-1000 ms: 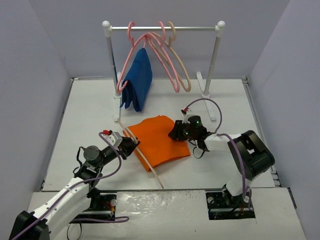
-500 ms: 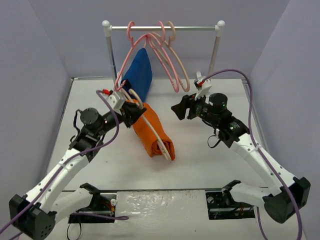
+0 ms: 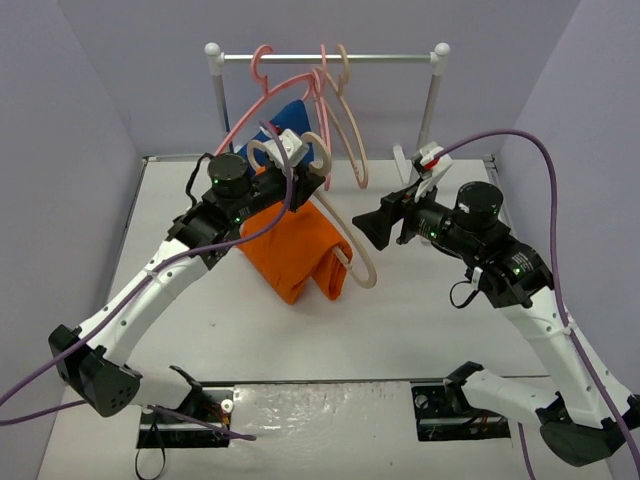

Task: Place the trousers on the hanger
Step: Place the hanger at the clothesline.

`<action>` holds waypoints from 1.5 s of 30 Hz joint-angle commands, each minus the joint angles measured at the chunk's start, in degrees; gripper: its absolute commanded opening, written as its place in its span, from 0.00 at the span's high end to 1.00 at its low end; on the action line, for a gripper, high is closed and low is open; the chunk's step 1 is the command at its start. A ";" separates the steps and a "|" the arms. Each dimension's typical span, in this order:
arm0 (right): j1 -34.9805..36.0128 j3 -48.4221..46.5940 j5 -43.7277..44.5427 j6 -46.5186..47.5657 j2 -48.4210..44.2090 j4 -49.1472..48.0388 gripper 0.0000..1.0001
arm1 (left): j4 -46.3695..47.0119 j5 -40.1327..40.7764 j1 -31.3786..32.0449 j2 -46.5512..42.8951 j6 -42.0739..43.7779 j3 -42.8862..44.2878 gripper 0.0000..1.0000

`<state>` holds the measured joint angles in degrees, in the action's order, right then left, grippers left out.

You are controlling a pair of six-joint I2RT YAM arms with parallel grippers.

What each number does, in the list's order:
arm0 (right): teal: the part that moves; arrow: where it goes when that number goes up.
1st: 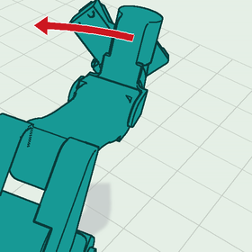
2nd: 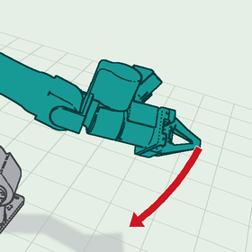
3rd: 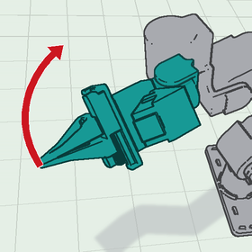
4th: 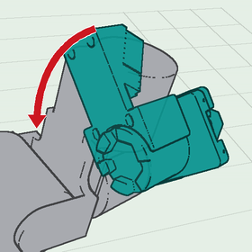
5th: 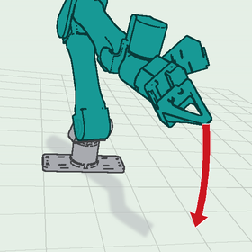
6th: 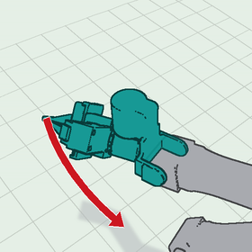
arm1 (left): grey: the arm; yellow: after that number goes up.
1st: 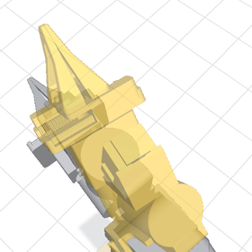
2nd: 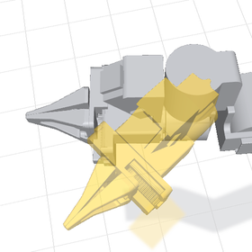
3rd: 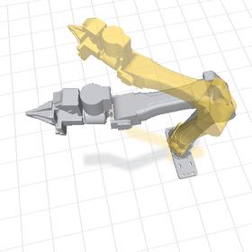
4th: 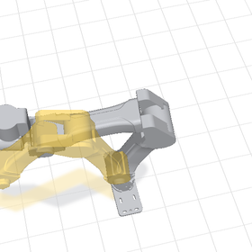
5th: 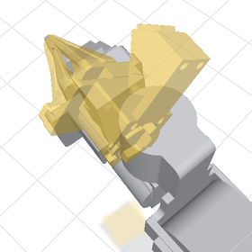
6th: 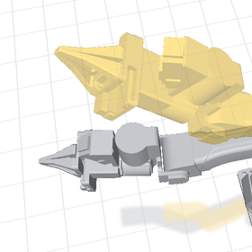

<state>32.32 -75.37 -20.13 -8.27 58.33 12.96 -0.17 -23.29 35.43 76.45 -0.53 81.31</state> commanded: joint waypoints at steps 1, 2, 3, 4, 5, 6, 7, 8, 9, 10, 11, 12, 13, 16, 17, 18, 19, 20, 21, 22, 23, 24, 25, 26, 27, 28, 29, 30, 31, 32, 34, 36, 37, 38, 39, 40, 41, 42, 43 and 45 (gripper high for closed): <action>0.42 -4.09 -1.88 3.11 2.58 1.26 0.26 | 5.16 4.11 2.95 0.64 4.89 9.08 1.00; 0.48 -4.25 -1.68 3.53 3.06 1.43 0.26 | 4.88 4.74 3.56 1.15 5.23 9.71 1.00; 0.52 -4.43 -1.50 3.97 3.57 1.57 0.26 | 4.59 5.36 4.28 1.55 5.52 10.25 1.00; 0.56 -4.62 -1.32 4.39 4.07 1.72 0.26 | 4.30 5.97 4.99 1.94 5.80 10.80 1.00; 0.64 -5.05 -1.32 4.40 4.34 1.98 0.26 | 3.86 6.24 5.18 2.21 5.81 11.41 1.00; 0.82 -5.05 -1.40 4.49 4.85 2.06 0.26 | 3.43 6.58 5.44 2.64 5.89 12.10 1.00; 1.25 -5.45 -0.89 4.61 5.41 2.15 0.27 | 2.67 6.98 5.72 3.40 5.81 13.49 1.00; 1.69 -5.85 -0.37 4.73 5.98 2.23 0.27 | 1.91 7.38 6.00 4.16 5.73 14.90 1.00; 2.07 -5.93 -0.26 4.75 6.09 2.24 0.28 | 1.76 7.68 6.27 4.31 5.72 15.18 1.00; 2.69 -6.31 0.47 4.98 6.36 2.45 0.28 | 1.40 8.26 6.61 4.90 5.66 16.27 1.00; 3.37 -6.78 1.37 5.27 6.68 2.70 0.30 | 0.97 8.90 6.97 5.62 5.59 17.60 1.00; 3.93 -7.17 2.09 5.55 6.95 2.96 0.31 | 0.53 9.44 7.33 6.27 5.44 18.83 1.00; 4.29 -7.57 2.58 5.78 7.16 3.19 0.32 | -0.32 9.76 7.65 7.01 5.21 19.93 1.00; 5.58 -8.49 5.89 6.20 7.45 3.66 0.36 | -2.35 10.61 8.24 8.64 4.37 23.45 1.00; 5.89 -8.64 6.87 6.40 7.50 3.81 0.37 | -2.46 11.12 8.50 8.95 3.91 24.02 1.00; 6.08 -8.74 7.52 6.50 7.66 3.91 0.38 | -2.39 11.24 8.60 9.14 3.71 24.39 1.00; 6.24 -9.04 8.05 6.75 8.02 4.11 0.39 | -2.04 11.30 8.95 9.25 3.50 24.51 1.00; 6.38 -9.31 8.70 7.00 8.37 4.34 0.40 | -1.71 11.29 9.27 9.33 3.33 24.61 1.00; 6.48 -9.46 9.70 7.20 8.67 4.64 0.42 | -1.51 11.15 9.47 9.33 3.28 24.66 1.00; 6.64 -9.55 10.44 7.40 8.90 4.81 0.43 | -1.41 11.03 9.65 9.31 3.28 24.68 1.00; 6.85 -9.60 10.95 7.61 9.07 4.85 0.43 | -1.41 10.95 9.82 9.26 3.32 24.68 1.00; 6.97 -9.62 11.36 7.74 9.17 4.92 0.45 | -1.41 10.90 9.92 9.17 3.38 24.65 1.00; 6.97 -9.69 11.55 7.74 9.21 5.04 0.47 | -1.34 10.90 9.92 8.99 3.43 24.52 1.00; 6.97 -9.85 11.55 7.74 9.34 5.11 0.50 | -1.10 10.81 9.92 8.75 3.38 24.17 1.00; 6.97 -9.99 11.39 7.74 9.57 5.06 0.53 | -0.57 10.58 9.93 8.41 3.25 23.54 1.00; 6.97 -10.09 11.09 7.74 9.92 5.11 0.56 | 1.02 10.18 9.98 8.11 3.20 22.89 1.00; 6.97 -10.15 10.84 7.74 10.17 5.14 0.58 | 2.10 9.76 10.05 7.89 3.14 22.42 1.00; 6.97 -10.12 10.70 7.74 10.28 5.14 0.60 | 2.48 9.36 10.15 7.76 3.11 22.16 1.00; 6.97 -10.06 10.65 7.74 10.40 5.14 0.62 | 2.99 9.04 10.28 7.56 3.17 21.78 1.00; 7.01 -10.02 10.87 7.74 10.40 5.14 0.63 | 3.17 8.82 10.35 7.42 3.25 21.67 1.00; 7.00 -9.91 11.34 7.74 10.22 5.14 0.65 | 3.36 8.46 10.57 7.16 3.46 21.46 1.00; 6.97 -9.94 11.71 7.74 9.94 5.14 0.72 | 3.47 8.47 10.54 6.94 3.52 21.24 1.00; 6.97 -10.13 11.86 7.70 9.60 5.14 0.80 | 3.75 8.40 10.54 6.75 3.48 21.05 1.00; 6.97 -10.35 12.10 7.61 9.19 5.14 0.90 | 4.21 8.31 10.55 6.56 3.36 20.76 1.00; 6.97 -10.43 12.60 7.49 8.94 5.14 0.96 | 4.79 8.19 10.59 6.39 3.11 20.26 1.00; 6.98 -10.50 13.21 7.35 8.67 5.19 1.00 | 5.31 8.06 10.64 6.24 2.87 19.73 1.00; 7.02 -10.50 14.25 7.18 8.32 5.40 1.00 | 5.57 7.93 10.73 6.15 2.70 19.08 1.00; 7.04 -10.50 15.16 7.04 7.87 5.62 1.00 | 5.91 7.84 10.82 6.03 2.56 18.45 1.00; 6.97 -10.49 15.52 6.98 6.97 5.88 1.00 | 6.60 7.91 10.90 5.72 2.56 17.84 0.99; 6.97 -10.32 16.18 6.42 5.92 6.42 1.00 | 7.72 8.00 11.07 4.76 2.69 15.54 0.92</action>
<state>38.74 -83.15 -6.03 -1.51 68.06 22.02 -6.94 -14.77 45.81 87.54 1.11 96.73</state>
